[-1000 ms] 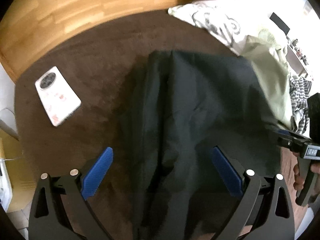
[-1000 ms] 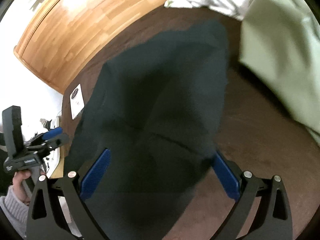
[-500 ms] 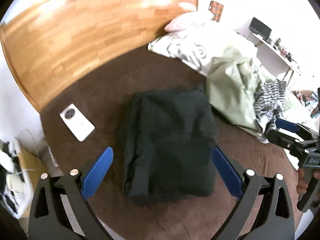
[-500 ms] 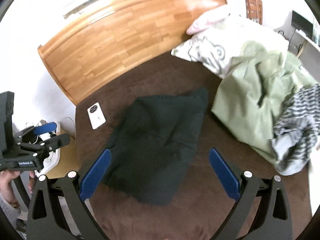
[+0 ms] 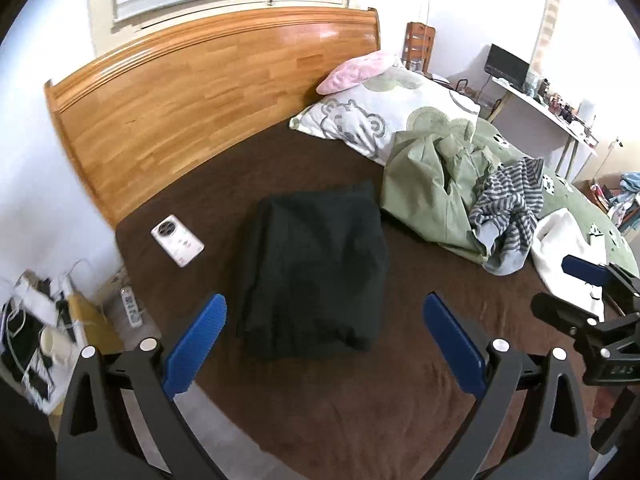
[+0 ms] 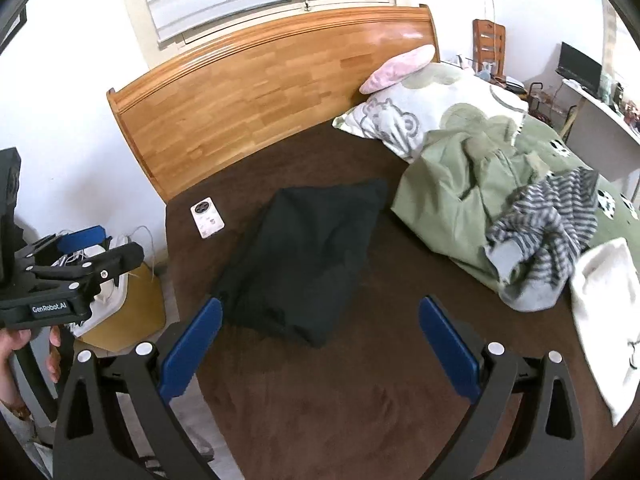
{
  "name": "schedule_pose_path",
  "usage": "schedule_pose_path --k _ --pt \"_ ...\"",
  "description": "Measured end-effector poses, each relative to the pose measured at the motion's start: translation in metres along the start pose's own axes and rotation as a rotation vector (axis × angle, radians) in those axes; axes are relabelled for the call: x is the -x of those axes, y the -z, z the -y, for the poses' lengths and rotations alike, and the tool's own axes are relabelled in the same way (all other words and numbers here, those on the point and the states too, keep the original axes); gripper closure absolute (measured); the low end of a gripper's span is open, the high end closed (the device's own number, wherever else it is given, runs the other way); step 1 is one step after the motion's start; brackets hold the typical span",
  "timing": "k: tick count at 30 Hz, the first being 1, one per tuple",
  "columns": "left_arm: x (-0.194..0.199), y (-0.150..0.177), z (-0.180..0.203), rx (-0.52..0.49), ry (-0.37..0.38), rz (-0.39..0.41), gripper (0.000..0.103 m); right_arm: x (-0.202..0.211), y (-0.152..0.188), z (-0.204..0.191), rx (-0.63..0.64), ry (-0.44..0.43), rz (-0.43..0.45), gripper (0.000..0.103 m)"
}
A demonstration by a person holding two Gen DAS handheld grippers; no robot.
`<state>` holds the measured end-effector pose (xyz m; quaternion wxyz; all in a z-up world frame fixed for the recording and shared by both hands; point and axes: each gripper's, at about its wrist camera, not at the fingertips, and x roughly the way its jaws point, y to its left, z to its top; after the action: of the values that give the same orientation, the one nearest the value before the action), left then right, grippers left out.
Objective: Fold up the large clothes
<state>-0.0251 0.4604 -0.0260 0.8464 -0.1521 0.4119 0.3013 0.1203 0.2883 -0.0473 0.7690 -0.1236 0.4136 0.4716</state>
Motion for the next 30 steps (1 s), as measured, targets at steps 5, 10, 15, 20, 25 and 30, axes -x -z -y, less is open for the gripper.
schedule_pose_path --k 5,10,15,20,25,30 --pt "0.029 0.023 0.004 0.049 -0.005 0.006 0.007 0.033 0.024 -0.008 0.002 0.005 -0.005 0.006" --pt "0.048 0.044 0.017 0.021 -0.004 0.009 0.007 0.059 0.043 -0.023 -0.027 0.017 0.017 0.006" --pt "0.050 0.062 0.025 -0.003 0.004 -0.013 0.007 0.060 0.050 -0.033 -0.046 0.023 0.017 0.006" --pt "0.045 0.062 0.019 -0.010 0.017 -0.028 0.007 0.057 0.047 -0.042 -0.023 0.048 0.022 0.006" --pt "0.048 0.052 0.014 -0.003 0.023 0.001 0.007 0.053 0.045 -0.046 -0.033 0.042 0.026 0.006" --pt "0.048 0.047 0.013 -0.003 0.023 0.010 0.007 0.051 0.040 -0.050 -0.025 0.042 0.033 0.006"
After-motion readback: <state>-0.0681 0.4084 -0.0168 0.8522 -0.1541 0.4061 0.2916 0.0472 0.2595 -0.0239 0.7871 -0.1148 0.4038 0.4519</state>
